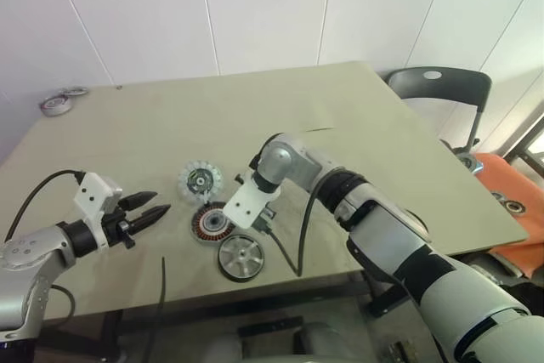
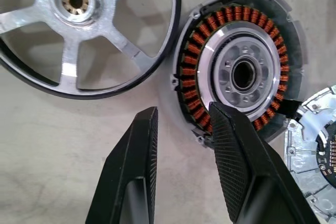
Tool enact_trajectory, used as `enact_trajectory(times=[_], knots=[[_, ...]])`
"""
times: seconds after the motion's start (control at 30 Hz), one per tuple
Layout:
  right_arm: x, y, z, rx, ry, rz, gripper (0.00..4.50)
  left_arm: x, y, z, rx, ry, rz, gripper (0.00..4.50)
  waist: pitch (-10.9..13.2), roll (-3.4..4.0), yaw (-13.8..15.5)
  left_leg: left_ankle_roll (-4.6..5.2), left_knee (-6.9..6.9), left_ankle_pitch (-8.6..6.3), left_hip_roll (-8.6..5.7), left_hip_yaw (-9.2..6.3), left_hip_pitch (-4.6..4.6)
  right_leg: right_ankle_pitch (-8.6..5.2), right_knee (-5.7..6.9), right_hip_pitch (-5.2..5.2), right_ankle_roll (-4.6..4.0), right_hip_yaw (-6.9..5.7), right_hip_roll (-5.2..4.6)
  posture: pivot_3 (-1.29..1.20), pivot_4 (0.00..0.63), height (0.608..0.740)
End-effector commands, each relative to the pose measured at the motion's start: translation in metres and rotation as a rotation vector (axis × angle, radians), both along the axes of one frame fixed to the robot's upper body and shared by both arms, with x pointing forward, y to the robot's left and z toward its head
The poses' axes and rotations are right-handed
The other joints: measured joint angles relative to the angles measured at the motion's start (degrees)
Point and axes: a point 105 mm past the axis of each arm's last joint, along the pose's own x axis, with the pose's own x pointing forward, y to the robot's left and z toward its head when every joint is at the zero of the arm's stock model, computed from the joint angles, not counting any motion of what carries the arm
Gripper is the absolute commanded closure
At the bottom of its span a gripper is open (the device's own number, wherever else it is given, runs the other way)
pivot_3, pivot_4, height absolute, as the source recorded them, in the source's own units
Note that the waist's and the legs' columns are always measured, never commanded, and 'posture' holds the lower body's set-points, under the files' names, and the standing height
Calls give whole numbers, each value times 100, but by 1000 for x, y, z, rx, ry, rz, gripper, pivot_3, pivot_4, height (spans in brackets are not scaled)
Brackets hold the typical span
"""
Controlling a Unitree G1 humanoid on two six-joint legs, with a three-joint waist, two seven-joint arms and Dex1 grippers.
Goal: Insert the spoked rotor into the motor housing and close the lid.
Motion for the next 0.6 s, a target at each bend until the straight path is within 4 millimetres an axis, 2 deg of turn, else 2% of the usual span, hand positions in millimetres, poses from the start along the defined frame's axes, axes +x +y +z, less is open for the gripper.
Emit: enact_trajectory(times=[0.03, 0.33, 0.5, 0.57, 0.6], knots=[[10, 3, 28, 44, -36, -12, 2867, 1, 1, 10, 14, -39, -7, 2237, 0, 0, -2, 0, 0, 0, 0, 0, 1, 0, 0, 0, 0, 0, 0, 0, 0, 740], [29, -4, 62, 126, -25, -135, 2867, 5, -1, 12, 9, -43, -17, 2237, 0, 0, -2, 0, -1, 0, 0, 0, 0, 0, 0, 0, 0, 0, 0, 0, 0, 740], [34, -43, 71, 121, 374, -437, 2867, 5, -2, 11, 5, -45, -19, 2237, -1, -1, 17, 0, 1, 0, 0, -2, 0, 0, -5, 7, 0, -3, -2, 0, 0, 740], [35, -49, 87, 204, 603, -610, 2867, 4, -3, 10, 0, -43, -19, 2237, 0, 0, 8, 0, 3, 0, -3, -3, -2, 0, -6, 8, 0, -3, -6, 0, 0, 740], [36, -51, 101, 261, 745, -698, 2867, 3, -3, 9, -6, -42, -20, 2237, 1, 1, 8, 0, 2, 0, -3, -3, -1, 0, -6, 7, -1, -3, -7, 0, 0, 740]])
